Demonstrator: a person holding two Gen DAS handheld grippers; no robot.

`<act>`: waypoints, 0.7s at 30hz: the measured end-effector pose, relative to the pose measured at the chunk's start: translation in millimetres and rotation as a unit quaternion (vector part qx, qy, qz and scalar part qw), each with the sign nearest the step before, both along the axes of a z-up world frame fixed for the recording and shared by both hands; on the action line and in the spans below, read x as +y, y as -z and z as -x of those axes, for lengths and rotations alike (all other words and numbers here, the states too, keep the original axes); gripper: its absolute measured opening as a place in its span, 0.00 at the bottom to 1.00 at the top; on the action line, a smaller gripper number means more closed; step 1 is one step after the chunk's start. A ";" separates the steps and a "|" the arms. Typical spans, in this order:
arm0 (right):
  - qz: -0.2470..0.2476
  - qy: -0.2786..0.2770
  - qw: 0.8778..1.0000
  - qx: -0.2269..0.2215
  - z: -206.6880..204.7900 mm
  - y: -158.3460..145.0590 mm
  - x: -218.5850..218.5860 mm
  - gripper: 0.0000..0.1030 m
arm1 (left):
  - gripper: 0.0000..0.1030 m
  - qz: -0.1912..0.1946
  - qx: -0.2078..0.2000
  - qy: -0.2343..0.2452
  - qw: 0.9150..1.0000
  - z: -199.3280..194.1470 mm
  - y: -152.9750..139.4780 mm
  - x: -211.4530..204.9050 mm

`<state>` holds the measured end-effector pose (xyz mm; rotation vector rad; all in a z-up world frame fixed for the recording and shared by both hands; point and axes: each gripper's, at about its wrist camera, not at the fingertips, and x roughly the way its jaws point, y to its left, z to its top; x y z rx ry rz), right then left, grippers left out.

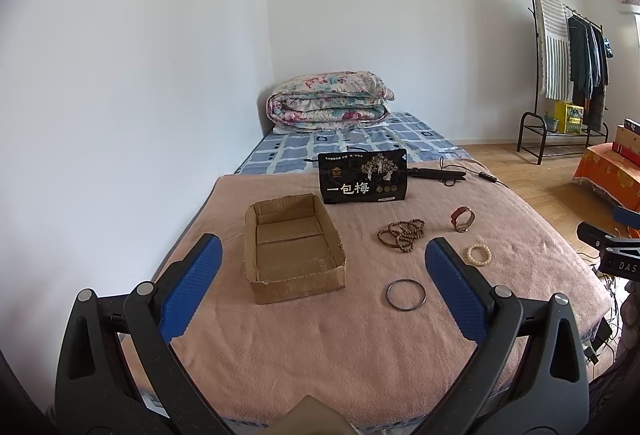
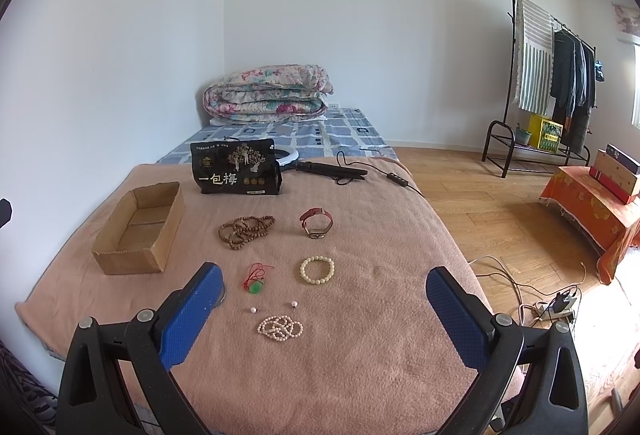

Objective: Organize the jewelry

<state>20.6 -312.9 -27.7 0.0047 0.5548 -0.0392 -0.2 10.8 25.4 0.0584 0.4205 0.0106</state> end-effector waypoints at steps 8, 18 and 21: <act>0.000 0.000 1.000 0.000 -1.4 1.1 1.0 1.00 | 1.00 -0.001 -0.002 0.000 1.000 -0.4 2.3 0.8; 0.000 0.000 1.000 0.001 -1.4 1.9 1.2 1.00 | 1.00 -0.001 -0.003 -0.001 1.000 -0.1 2.2 2.8; 0.000 0.000 1.000 0.001 -1.3 1.9 1.1 1.00 | 1.00 -0.001 -0.003 0.000 1.000 0.1 3.7 1.9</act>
